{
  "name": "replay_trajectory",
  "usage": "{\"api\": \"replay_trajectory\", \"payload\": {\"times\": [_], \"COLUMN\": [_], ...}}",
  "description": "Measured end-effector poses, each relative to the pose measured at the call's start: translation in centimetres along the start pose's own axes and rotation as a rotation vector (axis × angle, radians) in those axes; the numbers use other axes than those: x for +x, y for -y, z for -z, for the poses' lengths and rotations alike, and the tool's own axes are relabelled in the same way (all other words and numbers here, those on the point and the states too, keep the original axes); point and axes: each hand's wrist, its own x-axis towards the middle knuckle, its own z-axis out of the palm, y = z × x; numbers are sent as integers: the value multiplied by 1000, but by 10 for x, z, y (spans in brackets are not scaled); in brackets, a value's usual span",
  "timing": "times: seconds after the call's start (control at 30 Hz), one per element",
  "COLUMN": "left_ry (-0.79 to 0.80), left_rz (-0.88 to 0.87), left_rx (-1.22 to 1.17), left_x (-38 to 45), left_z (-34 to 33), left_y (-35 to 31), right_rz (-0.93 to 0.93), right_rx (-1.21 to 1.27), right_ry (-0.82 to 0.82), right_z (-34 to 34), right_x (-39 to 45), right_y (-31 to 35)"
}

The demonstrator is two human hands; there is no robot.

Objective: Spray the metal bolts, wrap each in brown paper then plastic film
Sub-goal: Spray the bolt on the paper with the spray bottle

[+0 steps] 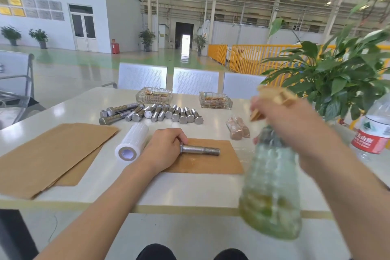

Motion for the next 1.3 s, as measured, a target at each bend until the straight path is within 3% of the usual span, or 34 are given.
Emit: {"api": "replay_trajectory", "payload": {"times": [0.17,0.37,0.67,0.9,1.0,1.1,1.3], "left_ry": [39,263,487,568,485,448,386], "left_rz": [42,69,80,43,-34,-119,-242], "left_rx": [25,302,487,390,346,240,191], "left_x": [15,47,73,78,77,71,48], "left_z": [11,17,17,28,35,46,60], "left_y": [-5,-16,-18,-17,-19,-17,-15], "right_rz": [156,179,-164,-191,-233,-94,251], "right_rx": [-28,-126,-441,-529,-634,-535,-405], "right_ry": [-299,-398,-114,-75,-196,-291,50], "right_z": [40,28,29,25,30,28,-19], "right_x": [60,125,154,132,112,85,71], "right_y": [4,-51,-123,-135,-127,-109,-86]}}
